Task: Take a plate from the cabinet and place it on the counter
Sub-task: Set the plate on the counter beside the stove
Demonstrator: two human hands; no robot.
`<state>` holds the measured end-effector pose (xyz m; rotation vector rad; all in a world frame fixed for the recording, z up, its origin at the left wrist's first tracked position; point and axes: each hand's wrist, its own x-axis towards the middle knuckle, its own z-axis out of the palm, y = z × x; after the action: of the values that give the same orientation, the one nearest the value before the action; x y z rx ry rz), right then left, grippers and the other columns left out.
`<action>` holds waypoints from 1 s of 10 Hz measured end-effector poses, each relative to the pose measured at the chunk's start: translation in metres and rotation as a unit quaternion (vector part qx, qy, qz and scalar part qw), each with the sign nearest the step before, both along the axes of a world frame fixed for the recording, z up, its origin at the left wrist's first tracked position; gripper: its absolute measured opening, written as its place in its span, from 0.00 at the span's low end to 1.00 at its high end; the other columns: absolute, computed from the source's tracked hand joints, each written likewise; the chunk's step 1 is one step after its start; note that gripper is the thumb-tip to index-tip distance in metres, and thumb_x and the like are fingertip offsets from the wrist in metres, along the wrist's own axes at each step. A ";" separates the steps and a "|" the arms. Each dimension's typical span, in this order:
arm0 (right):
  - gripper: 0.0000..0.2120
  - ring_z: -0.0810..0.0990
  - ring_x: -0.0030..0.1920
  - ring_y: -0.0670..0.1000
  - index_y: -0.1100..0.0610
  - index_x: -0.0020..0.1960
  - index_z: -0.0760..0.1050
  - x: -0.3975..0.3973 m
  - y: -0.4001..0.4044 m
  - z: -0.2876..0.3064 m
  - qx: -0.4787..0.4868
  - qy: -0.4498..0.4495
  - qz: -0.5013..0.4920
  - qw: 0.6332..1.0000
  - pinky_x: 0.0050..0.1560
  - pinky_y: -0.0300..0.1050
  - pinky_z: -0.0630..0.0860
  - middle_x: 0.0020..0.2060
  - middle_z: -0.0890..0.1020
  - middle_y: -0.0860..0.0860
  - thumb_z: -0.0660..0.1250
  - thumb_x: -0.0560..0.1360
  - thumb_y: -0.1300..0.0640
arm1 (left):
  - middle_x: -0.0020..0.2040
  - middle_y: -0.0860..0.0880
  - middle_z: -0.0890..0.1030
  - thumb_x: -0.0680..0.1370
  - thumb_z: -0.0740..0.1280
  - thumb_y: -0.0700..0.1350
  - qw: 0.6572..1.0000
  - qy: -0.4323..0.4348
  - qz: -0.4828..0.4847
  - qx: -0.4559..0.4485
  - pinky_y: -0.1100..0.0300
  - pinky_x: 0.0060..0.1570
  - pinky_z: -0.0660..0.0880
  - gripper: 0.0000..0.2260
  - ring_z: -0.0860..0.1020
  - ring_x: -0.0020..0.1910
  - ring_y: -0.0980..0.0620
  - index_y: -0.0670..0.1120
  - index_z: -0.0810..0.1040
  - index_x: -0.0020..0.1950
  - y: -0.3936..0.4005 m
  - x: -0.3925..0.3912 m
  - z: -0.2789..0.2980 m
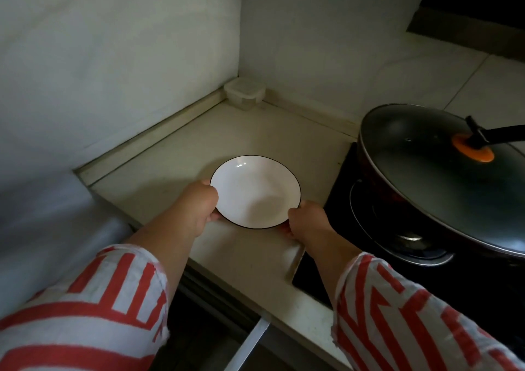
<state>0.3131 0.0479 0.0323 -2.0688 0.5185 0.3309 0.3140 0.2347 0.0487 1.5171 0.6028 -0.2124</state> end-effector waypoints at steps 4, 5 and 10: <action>0.18 0.74 0.26 0.49 0.58 0.69 0.67 -0.053 0.008 0.024 0.067 -0.019 -0.087 0.994 0.24 0.38 0.74 0.33 0.78 0.54 0.57 0.80 0.57 | 0.45 0.44 0.74 0.77 0.55 0.35 0.999 -0.016 0.029 0.013 0.55 0.45 0.76 0.14 0.75 0.45 0.46 0.43 0.74 0.59 0.030 -0.045 0.004; 0.19 0.73 0.29 0.47 0.56 0.71 0.63 -0.095 0.017 0.040 0.092 0.002 -0.055 0.994 0.24 0.35 0.71 0.34 0.74 0.51 0.53 0.81 0.59 | 0.42 0.46 0.75 0.77 0.58 0.36 1.000 -0.009 0.005 0.019 0.58 0.44 0.75 0.17 0.76 0.42 0.48 0.44 0.73 0.65 0.045 -0.078 0.006; 0.13 0.76 0.30 0.46 0.50 0.34 0.71 -0.295 0.034 0.012 0.010 -0.028 -0.097 0.995 0.34 0.41 0.75 0.30 0.77 0.48 0.62 0.75 0.61 | 0.56 0.44 0.77 0.77 0.60 0.41 0.960 0.113 -0.211 0.143 0.56 0.39 0.74 0.15 0.76 0.49 0.48 0.48 0.74 0.63 0.068 -0.256 -0.026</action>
<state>0.0179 0.0823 0.0439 -1.9832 0.6743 0.1619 0.0583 0.3030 0.0227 1.9112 0.4958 -0.6556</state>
